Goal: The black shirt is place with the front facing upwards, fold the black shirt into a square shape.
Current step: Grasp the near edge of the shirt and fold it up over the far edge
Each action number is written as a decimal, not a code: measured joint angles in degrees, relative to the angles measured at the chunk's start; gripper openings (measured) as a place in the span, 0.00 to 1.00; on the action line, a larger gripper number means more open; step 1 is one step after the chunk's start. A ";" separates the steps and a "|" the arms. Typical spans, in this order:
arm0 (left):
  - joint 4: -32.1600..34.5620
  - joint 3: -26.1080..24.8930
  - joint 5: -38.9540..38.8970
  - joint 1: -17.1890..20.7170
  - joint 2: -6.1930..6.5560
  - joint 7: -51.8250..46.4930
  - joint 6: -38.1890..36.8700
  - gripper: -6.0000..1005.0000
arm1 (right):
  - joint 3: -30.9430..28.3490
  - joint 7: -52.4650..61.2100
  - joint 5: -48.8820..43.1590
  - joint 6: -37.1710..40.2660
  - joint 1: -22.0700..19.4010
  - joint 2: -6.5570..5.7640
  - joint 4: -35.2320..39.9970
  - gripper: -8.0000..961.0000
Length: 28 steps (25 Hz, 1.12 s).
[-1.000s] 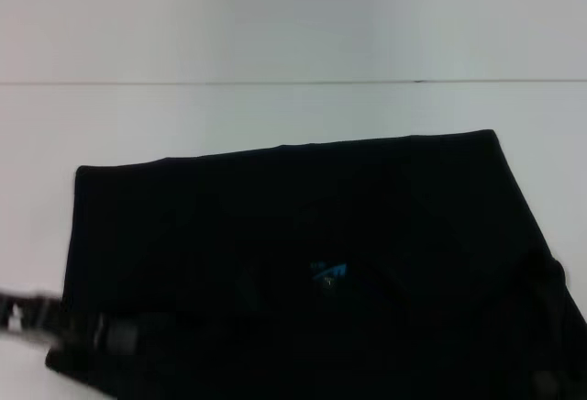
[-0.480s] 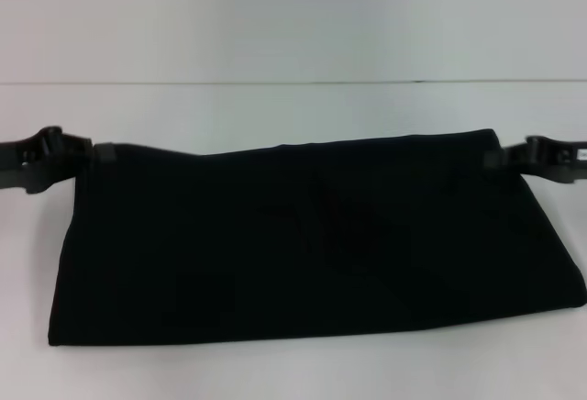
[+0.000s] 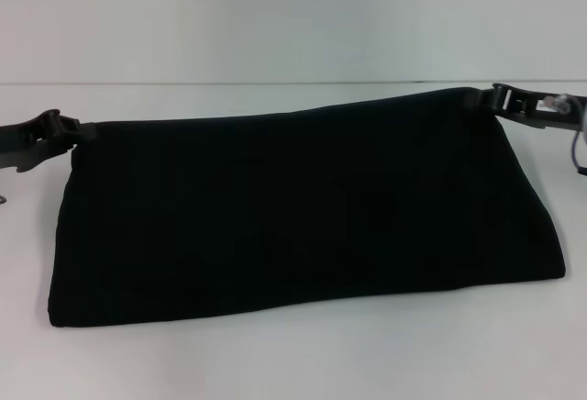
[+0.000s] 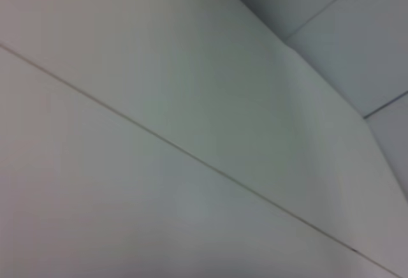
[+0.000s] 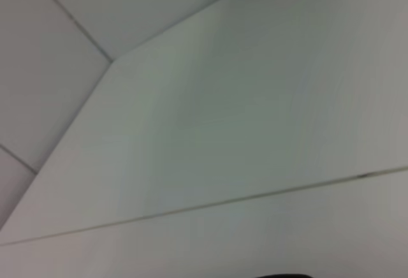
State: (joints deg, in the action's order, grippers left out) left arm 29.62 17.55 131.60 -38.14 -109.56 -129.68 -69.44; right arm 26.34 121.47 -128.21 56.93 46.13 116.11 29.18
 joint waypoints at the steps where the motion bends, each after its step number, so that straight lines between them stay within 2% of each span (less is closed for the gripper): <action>1: -0.04 0.36 0.01 -0.02 -0.25 0.09 1.14 0.10 | 0.00 0.00 0.00 0.00 0.00 0.00 0.00 0.03; 2: -0.13 0.73 0.00 -0.08 -0.56 0.27 2.11 0.10 | 0.93 -0.31 0.04 -3.96 0.96 1.03 -0.73 0.03; 6: -0.20 1.36 -0.12 -0.54 -2.23 2.03 5.52 0.11 | 1.98 -1.82 0.37 -9.96 2.09 2.94 -1.79 0.04; 7: -0.10 1.42 -0.12 -0.69 -3.51 2.75 8.03 0.11 | 2.09 -3.24 0.84 -11.81 2.35 3.49 -2.14 0.05; 8: -0.10 1.42 -0.12 -0.69 -3.51 2.75 8.03 0.11 | 2.25 -4.71 1.77 -12.88 2.53 3.72 -2.76 0.05; 9: 0.10 1.43 -0.12 -0.76 -4.57 3.26 10.58 0.11 | 2.40 -6.85 3.36 -14.41 2.77 3.86 -3.76 0.05; 10: 0.10 1.43 -0.12 -0.76 -4.57 3.26 10.58 0.11 | 2.53 -8.36 4.67 -14.99 2.94 3.88 -4.68 0.05; 14: 0.17 1.43 -0.13 -1.19 -6.67 4.12 15.79 0.11 | 2.72 -16.96 11.36 -17.38 3.44 3.90 -8.26 0.06; 18: -0.01 1.33 -0.62 -1.95 -7.90 6.87 18.81 0.14 | 2.77 -22.61 13.96 -20.15 3.69 4.05 -10.57 0.15; 21: -0.15 1.23 -1.85 -2.13 -8.41 8.83 20.69 0.19 | 2.56 -22.94 15.14 -22.29 3.35 4.06 -11.37 0.21; 24: 0.13 1.06 -3.94 -1.50 -8.27 8.97 21.50 0.25 | 2.27 -22.68 18.11 -22.33 1.84 3.84 -11.43 0.27; 27: 0.38 1.03 -6.02 -0.29 -6.99 8.94 18.99 0.31 | 2.14 -22.58 23.92 -21.54 -0.83 3.66 -11.01 0.38; 28: 0.42 1.01 -6.97 0.50 -6.04 8.93 16.36 0.33 | 2.10 -22.65 26.42 -20.88 -2.16 3.53 -10.83 0.43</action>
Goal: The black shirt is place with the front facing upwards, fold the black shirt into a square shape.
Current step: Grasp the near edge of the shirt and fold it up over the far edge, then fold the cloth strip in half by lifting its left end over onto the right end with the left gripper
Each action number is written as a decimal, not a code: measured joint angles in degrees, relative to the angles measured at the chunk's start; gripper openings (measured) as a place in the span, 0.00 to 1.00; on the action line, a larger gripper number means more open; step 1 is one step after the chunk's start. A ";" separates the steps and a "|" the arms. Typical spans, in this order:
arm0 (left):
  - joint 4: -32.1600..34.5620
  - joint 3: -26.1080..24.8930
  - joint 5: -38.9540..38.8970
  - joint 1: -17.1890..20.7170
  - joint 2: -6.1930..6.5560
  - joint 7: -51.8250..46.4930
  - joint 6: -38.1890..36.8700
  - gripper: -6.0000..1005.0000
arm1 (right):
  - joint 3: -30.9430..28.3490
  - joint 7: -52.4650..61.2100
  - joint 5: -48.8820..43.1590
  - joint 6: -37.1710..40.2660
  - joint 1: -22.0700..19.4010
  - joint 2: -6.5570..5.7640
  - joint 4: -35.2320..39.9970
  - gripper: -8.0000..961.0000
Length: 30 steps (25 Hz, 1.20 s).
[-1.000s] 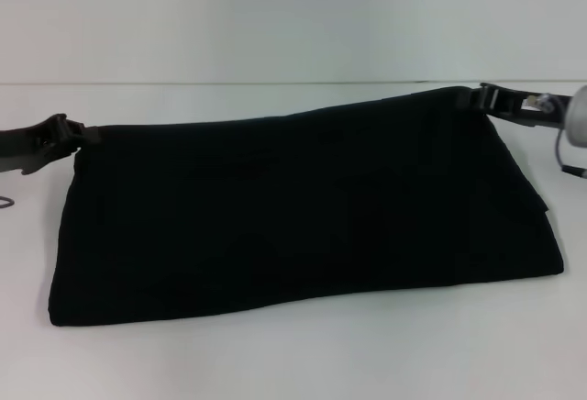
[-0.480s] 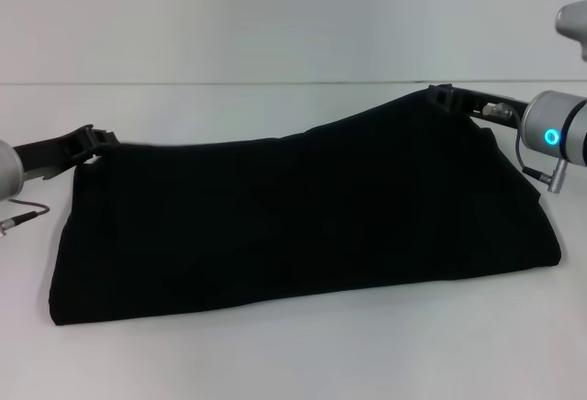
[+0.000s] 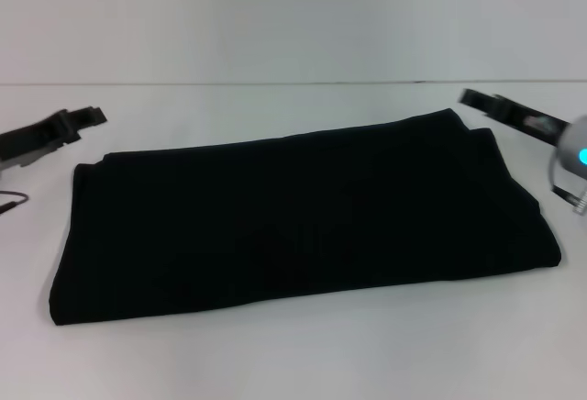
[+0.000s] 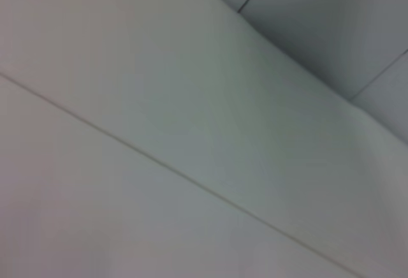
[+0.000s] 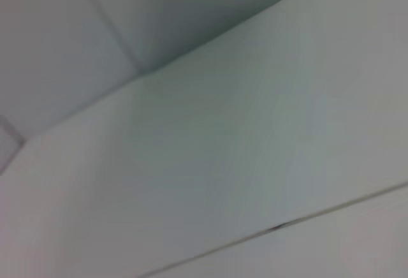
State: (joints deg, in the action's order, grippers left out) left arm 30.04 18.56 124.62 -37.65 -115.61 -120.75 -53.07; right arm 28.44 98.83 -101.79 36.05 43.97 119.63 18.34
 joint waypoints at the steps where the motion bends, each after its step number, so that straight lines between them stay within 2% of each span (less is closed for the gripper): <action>1: 0.00 -0.06 -0.67 0.75 0.89 -0.04 -2.59 0.36 | -0.01 -0.19 1.93 1.36 -1.08 -0.24 0.06 0.47; 3: 0.00 -0.05 -1.44 2.23 2.73 -0.35 -9.20 0.44 | -0.03 -1.22 4.52 5.38 -3.42 -0.73 0.50 0.55; 4: -0.06 0.05 -1.52 4.03 4.69 -0.71 -17.25 0.47 | 0.02 -2.84 5.10 8.83 -4.69 -1.00 1.04 0.60; 5: -0.06 0.05 -1.52 4.03 4.69 -0.71 -17.25 0.51 | 0.15 -5.27 5.22 12.82 -5.88 -1.26 1.73 0.64; 8: 0.14 -0.01 -1.36 7.20 7.27 -2.90 -29.39 0.64 | 1.67 -16.99 3.42 26.78 -9.07 -1.82 3.66 0.76; 9: 0.43 -0.01 -1.33 8.48 7.85 -4.21 -32.24 0.69 | 2.57 -22.85 2.60 32.04 -10.26 -1.87 4.12 0.77; 10: 0.43 -0.01 -1.33 8.48 7.85 -4.21 -32.24 0.74 | 3.17 -26.89 2.15 35.15 -10.99 -1.85 4.37 0.77; 11: 1.21 0.13 -0.86 11.25 8.58 -6.79 -35.56 0.79 | 3.65 -31.57 1.89 38.24 -11.97 -1.59 4.63 0.77; 16: 1.60 0.06 0.07 16.61 8.09 -11.77 -38.71 0.88 | 5.34 -43.32 0.26 44.02 -14.56 0.00 4.15 0.77; 20: 1.54 0.10 0.10 19.09 7.04 -15.71 -40.66 0.88 | 7.51 -48.35 -0.83 43.09 -14.42 0.26 1.56 0.77; 24: 1.02 0.24 0.37 20.07 6.36 -18.77 -40.58 0.88 | 7.79 -49.70 -0.87 41.22 -14.11 0.35 0.36 0.77; 30: 0.44 0.01 4.31 20.13 6.11 -23.39 -39.78 0.88 | 8.65 -49.73 -0.87 39.11 -14.16 0.42 0.10 0.77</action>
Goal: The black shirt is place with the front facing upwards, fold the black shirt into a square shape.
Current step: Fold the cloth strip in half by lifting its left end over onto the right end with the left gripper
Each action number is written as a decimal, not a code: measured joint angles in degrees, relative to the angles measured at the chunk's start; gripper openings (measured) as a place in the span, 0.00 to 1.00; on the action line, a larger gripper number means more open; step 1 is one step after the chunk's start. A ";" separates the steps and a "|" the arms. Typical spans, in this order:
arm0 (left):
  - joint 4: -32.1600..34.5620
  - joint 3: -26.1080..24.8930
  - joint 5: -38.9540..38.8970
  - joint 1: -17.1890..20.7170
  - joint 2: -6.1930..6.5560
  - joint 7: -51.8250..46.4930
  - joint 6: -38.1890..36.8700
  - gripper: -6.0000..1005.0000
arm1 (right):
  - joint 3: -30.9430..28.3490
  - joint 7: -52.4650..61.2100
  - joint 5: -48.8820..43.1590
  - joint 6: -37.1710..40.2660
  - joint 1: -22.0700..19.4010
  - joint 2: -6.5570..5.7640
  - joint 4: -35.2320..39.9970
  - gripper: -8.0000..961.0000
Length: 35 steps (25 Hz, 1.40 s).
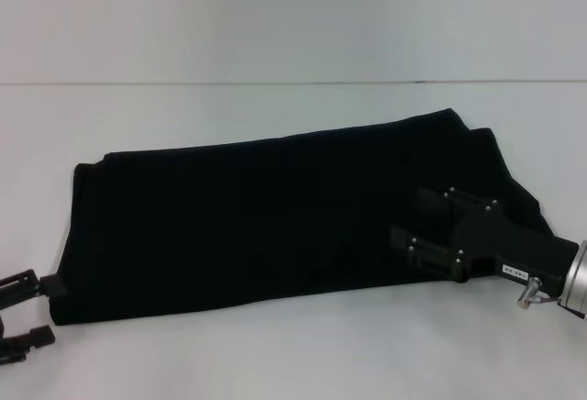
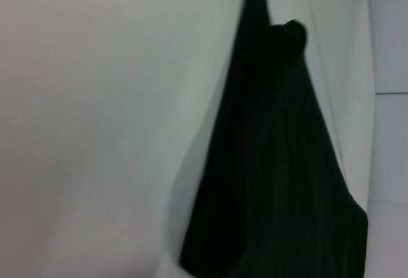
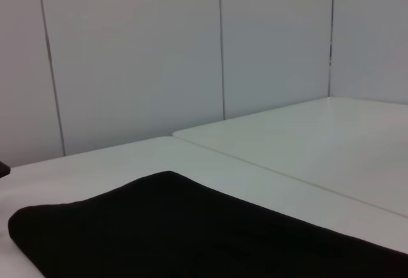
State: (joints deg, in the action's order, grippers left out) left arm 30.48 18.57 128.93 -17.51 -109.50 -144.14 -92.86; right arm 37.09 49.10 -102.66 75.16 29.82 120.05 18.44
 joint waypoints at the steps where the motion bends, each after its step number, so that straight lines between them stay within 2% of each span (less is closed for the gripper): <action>1: -0.24 -0.06 0.29 -0.04 0.00 -0.57 0.12 0.88 | 0.03 0.00 0.00 -0.08 -0.06 0.01 0.00 0.77; 13: -5.20 -0.21 0.23 -1.69 -0.15 -1.47 6.30 0.88 | -0.54 0.50 0.39 -0.27 -0.20 -0.17 0.33 0.77; 27: -6.76 0.52 0.39 -4.91 -0.14 -1.36 11.98 0.88 | -0.74 0.73 0.54 1.04 0.11 -0.15 0.09 0.77; 32: -6.84 1.50 0.33 -5.76 0.09 -1.39 13.67 0.87 | -0.71 1.21 0.53 1.04 0.07 -0.08 0.01 0.77; 35: -6.87 3.73 0.39 -6.54 0.39 -1.83 14.03 0.86 | -0.71 1.53 0.53 1.11 -0.30 -0.08 0.01 0.77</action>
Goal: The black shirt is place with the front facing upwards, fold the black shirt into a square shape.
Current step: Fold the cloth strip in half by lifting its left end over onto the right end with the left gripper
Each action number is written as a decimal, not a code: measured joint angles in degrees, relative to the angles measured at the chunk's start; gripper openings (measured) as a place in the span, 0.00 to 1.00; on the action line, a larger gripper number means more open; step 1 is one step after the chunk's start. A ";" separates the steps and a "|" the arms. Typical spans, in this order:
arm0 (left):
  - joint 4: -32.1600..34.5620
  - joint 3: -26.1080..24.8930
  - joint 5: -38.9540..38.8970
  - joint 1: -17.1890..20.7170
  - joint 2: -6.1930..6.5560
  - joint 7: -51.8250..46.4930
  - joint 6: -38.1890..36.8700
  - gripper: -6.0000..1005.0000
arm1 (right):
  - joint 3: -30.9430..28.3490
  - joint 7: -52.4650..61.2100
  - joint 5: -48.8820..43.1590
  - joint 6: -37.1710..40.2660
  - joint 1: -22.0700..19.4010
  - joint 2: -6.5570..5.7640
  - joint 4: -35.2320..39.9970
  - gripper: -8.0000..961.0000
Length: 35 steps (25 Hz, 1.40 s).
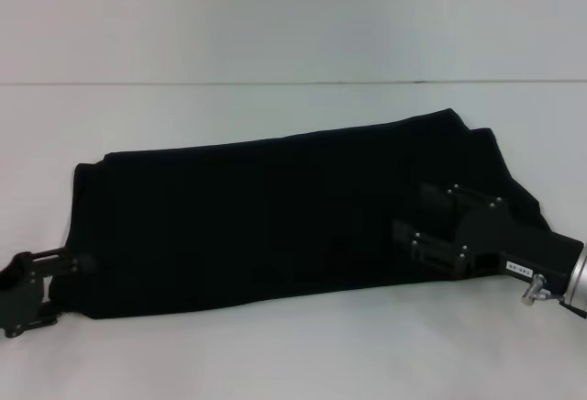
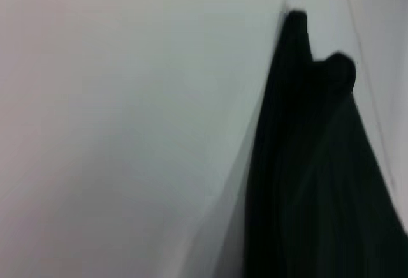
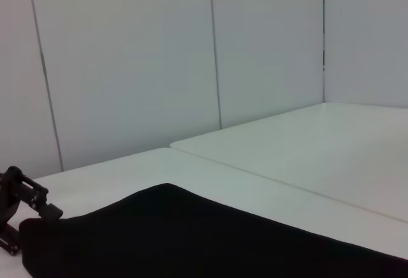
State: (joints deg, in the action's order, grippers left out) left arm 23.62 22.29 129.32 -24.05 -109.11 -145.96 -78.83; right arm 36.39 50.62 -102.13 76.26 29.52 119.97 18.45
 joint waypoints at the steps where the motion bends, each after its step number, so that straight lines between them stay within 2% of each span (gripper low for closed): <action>1: -0.01 1.40 0.19 -0.53 0.25 -0.08 0.01 0.82 | 0.00 0.01 0.00 0.02 -0.08 0.00 0.00 0.77; 6: 0.01 2.80 1.38 -2.15 0.19 0.11 0.15 0.64 | 0.00 0.00 0.00 0.56 -0.16 0.00 0.00 0.77; 16: 0.34 2.41 0.95 -2.25 0.03 2.17 -0.32 0.21 | 0.00 0.00 0.00 0.82 0.04 0.00 0.00 0.77; 26: 1.40 -0.45 -0.17 -2.35 -0.54 4.30 1.25 0.06 | 0.12 -0.01 0.00 0.91 0.38 0.09 -0.22 0.77; 30: 3.55 -2.39 -0.26 -2.55 0.55 4.72 1.55 0.06 | 0.06 -0.07 0.00 0.76 0.67 0.09 -0.63 0.77; 32: 4.56 -3.05 -0.26 -2.58 1.84 4.69 2.06 0.06 | 0.04 -0.05 0.00 0.50 0.73 0.09 -0.65 0.77; 35: 4.94 -4.47 0.00 -2.59 4.44 4.37 2.52 0.06 | 0.01 -0.01 0.00 0.32 0.78 0.08 -0.73 0.77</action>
State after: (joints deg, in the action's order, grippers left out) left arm 28.56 17.83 129.32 -26.65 -104.67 -141.59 -76.30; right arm 36.40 50.61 -102.13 76.58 30.30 120.05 17.72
